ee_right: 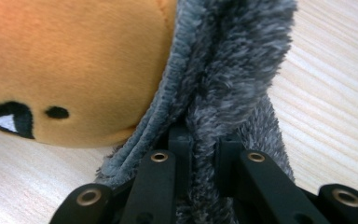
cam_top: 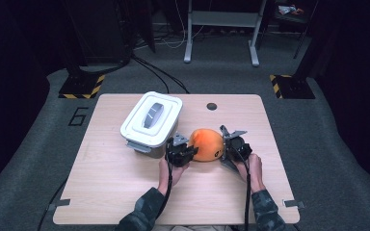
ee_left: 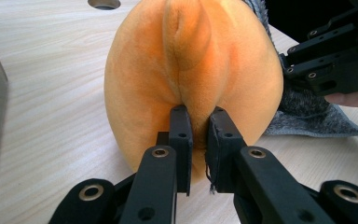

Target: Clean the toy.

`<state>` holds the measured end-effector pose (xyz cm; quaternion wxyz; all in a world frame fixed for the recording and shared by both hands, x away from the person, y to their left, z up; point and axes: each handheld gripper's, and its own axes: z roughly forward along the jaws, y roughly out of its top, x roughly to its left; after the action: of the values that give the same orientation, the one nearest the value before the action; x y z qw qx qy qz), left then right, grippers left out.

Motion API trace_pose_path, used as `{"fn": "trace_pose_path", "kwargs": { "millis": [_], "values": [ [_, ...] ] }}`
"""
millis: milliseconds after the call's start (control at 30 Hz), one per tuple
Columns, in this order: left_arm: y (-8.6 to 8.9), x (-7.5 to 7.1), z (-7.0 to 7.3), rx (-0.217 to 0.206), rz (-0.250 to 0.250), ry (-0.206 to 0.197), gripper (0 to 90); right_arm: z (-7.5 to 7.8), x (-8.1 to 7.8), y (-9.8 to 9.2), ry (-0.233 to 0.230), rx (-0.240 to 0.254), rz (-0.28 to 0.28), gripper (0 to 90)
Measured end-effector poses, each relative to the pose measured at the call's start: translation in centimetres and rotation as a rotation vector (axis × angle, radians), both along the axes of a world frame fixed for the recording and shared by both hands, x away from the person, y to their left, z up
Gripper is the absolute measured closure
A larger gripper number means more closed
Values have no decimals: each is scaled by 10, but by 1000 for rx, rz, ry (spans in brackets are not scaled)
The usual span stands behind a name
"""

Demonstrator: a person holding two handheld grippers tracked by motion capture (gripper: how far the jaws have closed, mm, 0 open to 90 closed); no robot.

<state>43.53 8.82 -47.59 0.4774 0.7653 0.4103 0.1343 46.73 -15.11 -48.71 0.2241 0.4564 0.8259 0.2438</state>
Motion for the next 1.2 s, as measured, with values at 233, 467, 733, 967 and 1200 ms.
{"fn": "trace_pose_path", "kwargs": {
  "millis": [233,467,733,967,1200],
  "values": [
    [0,-1,1,-2,-10,-8,814,28,-11,-5,-74,44,-19,815],
    [-3,-2,3,2,-20,-13,813,63,-28,9,-190,48,49,815],
    [-4,-2,3,10,-26,-18,813,68,-30,36,-193,-22,118,814],
    [-4,-1,3,4,-24,-14,813,57,-22,29,-160,-36,84,815],
    [-5,-1,2,5,-24,-17,813,37,-15,14,-109,-21,24,816]
  ]
}}
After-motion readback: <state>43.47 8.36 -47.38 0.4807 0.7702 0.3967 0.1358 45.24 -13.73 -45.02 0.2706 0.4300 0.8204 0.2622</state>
